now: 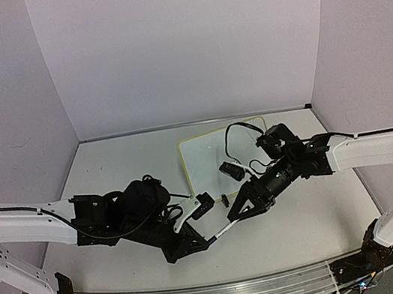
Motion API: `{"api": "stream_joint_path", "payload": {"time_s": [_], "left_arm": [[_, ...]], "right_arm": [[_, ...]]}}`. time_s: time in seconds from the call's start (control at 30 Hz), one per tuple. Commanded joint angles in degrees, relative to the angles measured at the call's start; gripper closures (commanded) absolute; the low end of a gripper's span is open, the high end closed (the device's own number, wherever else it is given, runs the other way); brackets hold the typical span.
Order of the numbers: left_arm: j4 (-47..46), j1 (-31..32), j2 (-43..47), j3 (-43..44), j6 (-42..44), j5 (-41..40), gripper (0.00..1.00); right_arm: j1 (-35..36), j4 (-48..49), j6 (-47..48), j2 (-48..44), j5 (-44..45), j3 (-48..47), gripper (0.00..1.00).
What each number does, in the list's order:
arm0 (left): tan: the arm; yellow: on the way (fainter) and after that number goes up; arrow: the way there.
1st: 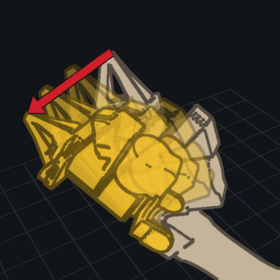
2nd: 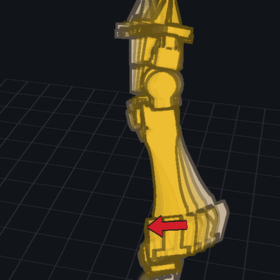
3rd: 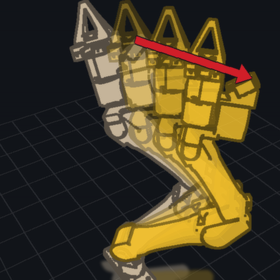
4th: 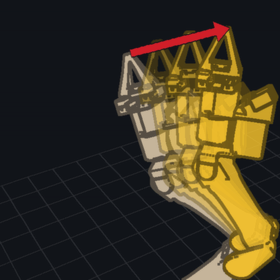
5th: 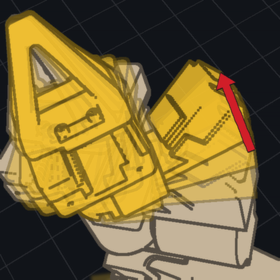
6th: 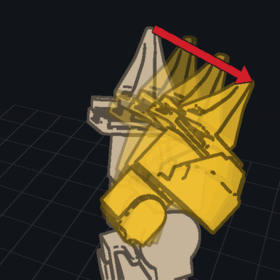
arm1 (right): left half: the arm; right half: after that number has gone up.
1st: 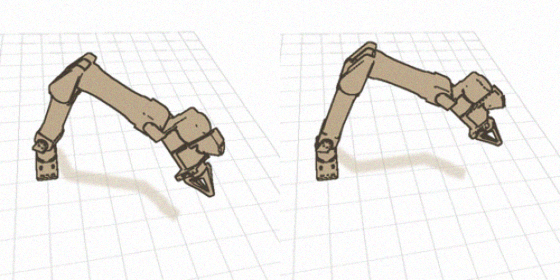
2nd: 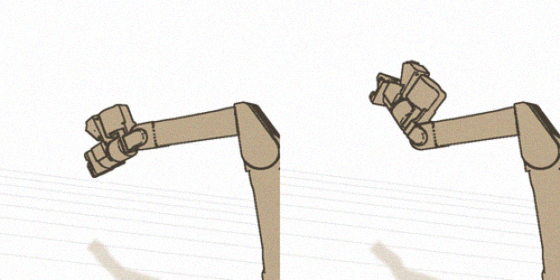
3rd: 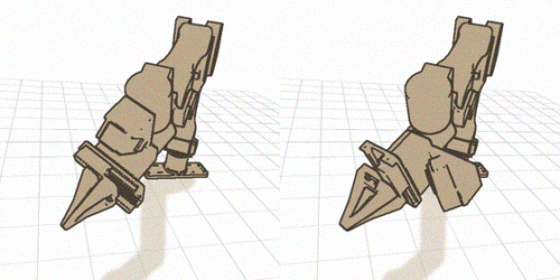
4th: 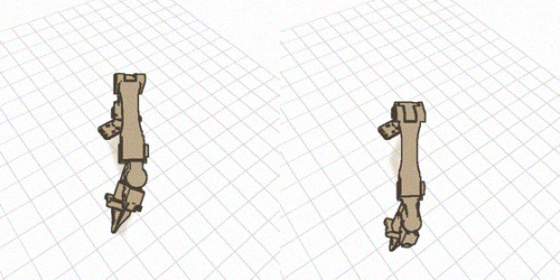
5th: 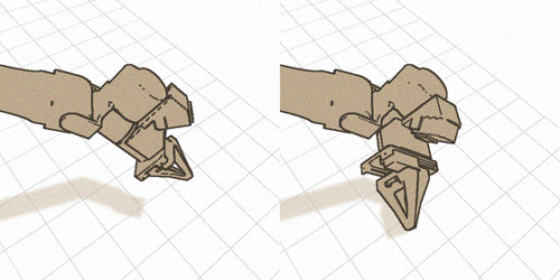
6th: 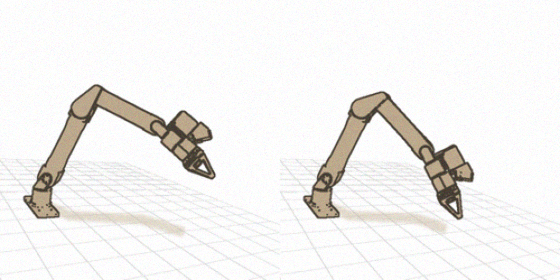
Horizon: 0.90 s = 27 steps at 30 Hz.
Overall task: Write a sentence on the whiteboard
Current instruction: Pass from the left arm to the right
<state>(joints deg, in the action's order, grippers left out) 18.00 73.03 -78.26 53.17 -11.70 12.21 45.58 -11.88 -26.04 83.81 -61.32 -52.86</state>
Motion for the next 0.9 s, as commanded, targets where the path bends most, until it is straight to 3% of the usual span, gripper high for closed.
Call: {"api": "stream_joint_path", "payload": {"time_s": [0.0, 0.87], "left_arm": [[0.5, -0.9, -0.9, 3.7, 2.0, 2.8, 1.00], [4.4, -1.6, -4.1, 7.7, 4.1, 6.1, 1.00]], "right_arm": [[1.7, 0.5, 1.6, 1.0, -2.5, -3.2, 0.62], [3.0, -1.7, 4.7, 3.3, -3.9, -3.3, 0.84]]}}
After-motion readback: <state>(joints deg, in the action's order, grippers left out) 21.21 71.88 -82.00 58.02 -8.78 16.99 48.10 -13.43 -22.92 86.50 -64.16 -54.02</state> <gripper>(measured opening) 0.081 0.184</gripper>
